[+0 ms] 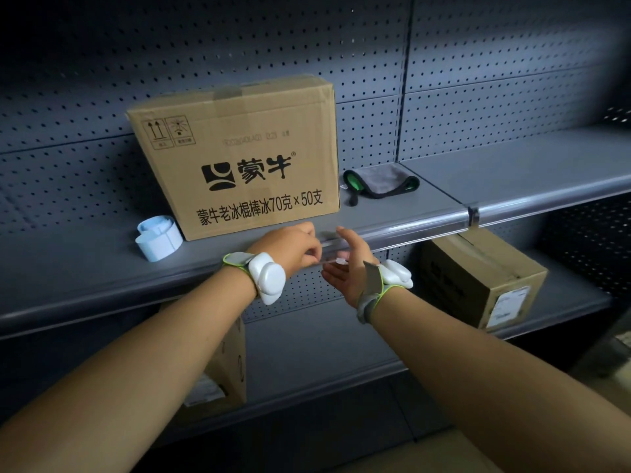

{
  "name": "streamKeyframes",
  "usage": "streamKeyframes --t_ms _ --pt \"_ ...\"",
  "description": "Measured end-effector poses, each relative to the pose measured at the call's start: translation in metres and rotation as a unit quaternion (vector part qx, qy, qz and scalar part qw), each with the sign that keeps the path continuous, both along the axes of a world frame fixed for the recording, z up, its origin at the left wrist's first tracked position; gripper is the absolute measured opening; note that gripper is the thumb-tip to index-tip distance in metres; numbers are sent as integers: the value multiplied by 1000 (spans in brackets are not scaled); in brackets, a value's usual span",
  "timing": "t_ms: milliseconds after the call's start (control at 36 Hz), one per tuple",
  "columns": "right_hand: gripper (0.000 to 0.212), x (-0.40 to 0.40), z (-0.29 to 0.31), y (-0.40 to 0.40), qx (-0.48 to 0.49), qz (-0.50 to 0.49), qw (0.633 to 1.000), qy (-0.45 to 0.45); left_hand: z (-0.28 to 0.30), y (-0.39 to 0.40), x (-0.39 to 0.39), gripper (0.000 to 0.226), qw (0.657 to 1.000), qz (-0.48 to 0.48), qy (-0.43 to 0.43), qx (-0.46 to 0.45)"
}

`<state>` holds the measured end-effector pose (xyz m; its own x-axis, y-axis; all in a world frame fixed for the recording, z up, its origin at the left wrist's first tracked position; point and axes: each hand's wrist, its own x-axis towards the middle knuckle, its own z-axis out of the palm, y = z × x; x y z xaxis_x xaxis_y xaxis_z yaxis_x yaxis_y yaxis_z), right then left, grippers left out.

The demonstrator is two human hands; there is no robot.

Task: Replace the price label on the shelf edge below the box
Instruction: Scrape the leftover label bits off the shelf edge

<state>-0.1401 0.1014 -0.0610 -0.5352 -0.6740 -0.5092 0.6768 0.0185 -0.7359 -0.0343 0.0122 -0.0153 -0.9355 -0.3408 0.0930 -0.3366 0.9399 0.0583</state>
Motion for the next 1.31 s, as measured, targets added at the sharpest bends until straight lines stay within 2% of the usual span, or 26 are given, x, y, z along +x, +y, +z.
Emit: streamKeyframes --t_ms 194,333,389,472,611,667,722,833,1000,1111,1306 --pt "57 4 1 5 -13 -9 1000 0 8 -3 5 8 999 -15 12 47" --pt "66 8 -6 11 -55 -50 996 -57 13 -7 16 7 993 -11 41 107" --pt "57 9 -6 14 -48 -53 995 -65 11 -8 18 6 990 -3 60 126" --pt "28 12 -7 20 -31 -46 998 -36 9 -8 18 6 985 8 83 152" --pt "23 13 -4 26 -20 -26 999 20 9 -8 20 2 969 15 129 210" --pt "21 14 -3 28 -19 -19 999 32 12 -7 22 5 936 31 187 295" --pt "19 15 -3 31 -23 -15 999 43 17 -7 23 8 882 46 251 396" --pt "18 18 0 33 -33 -5 997 66 21 -5 24 7 819 40 323 473" --pt "26 16 5 37 -72 -10 995 73 3 10 20 9 751 46 359 553" --pt "11 9 8 40 -82 11 989 126 -6 20 16 11 741 60 369 558" --pt "11 -4 8 50 -74 12 984 160 -11 34 7 16 730 66 365 574"
